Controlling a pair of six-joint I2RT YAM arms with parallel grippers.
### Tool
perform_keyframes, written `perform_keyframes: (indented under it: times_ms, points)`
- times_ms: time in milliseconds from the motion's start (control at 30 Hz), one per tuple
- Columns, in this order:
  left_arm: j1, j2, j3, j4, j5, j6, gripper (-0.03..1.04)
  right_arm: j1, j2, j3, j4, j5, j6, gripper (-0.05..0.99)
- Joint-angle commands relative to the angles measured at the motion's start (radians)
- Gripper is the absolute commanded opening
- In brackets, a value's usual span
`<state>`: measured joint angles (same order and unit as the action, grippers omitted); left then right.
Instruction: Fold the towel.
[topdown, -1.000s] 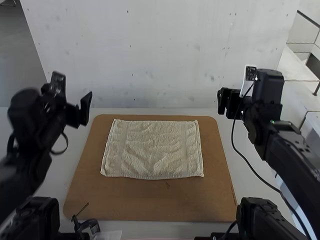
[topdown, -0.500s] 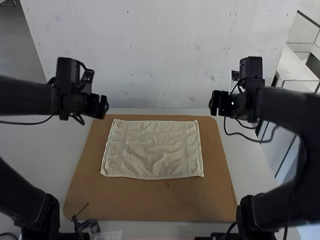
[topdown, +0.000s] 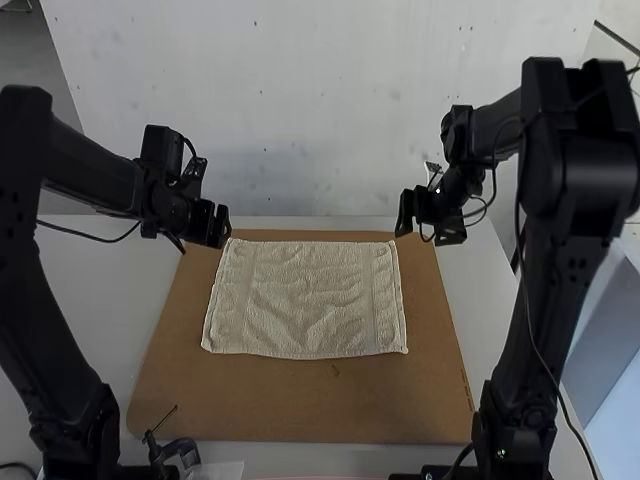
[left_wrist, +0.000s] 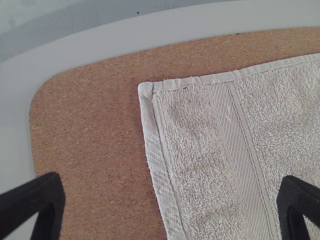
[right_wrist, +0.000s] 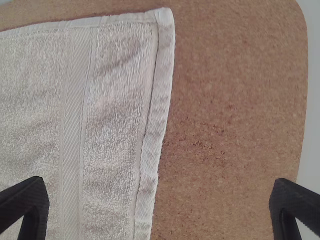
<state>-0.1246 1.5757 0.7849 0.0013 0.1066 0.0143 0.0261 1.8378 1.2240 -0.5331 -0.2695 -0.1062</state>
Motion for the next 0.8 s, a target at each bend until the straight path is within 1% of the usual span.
perform_keyframes:
  times_ms: [0,67,200,233,300,333,400,467,633,767]
  points:
    - [0.013,0.030,0.036,0.014,0.035,0.015,0.95,0.011,0.103,0.104,-0.039,-0.016,-0.035,0.93]
    - [0.022,0.055,0.043,0.019,0.036,0.019,0.94,0.014,0.172,0.140,-0.050,-0.008,-0.027,0.93]
    - [0.042,0.107,0.050,0.042,0.041,0.018,0.95,0.052,0.281,0.155,0.008,0.064,-0.024,0.96]
    - [0.043,0.116,0.050,0.051,0.042,0.018,0.95,0.057,0.298,0.161,0.016,0.065,-0.024,0.96]
    - [0.048,0.138,0.050,0.063,0.044,0.018,0.94,0.081,0.314,0.164,0.056,0.064,0.005,0.96]
    - [0.051,0.145,0.050,0.066,0.044,0.016,0.95,0.090,0.316,0.169,0.087,0.058,0.051,0.96]
    - [0.057,0.147,0.048,0.066,0.054,0.016,0.95,0.095,0.324,0.186,0.099,0.041,0.080,0.96]
    - [0.060,0.147,0.048,0.066,0.056,0.016,0.95,0.101,0.350,0.227,0.079,0.041,0.083,0.94]
    - [0.063,0.142,0.042,0.066,0.058,0.016,0.95,0.103,0.448,0.365,-0.018,0.042,0.083,0.92]
    - [0.063,0.141,0.039,0.066,0.059,0.016,0.95,0.100,0.532,0.474,-0.094,0.046,0.066,0.90]
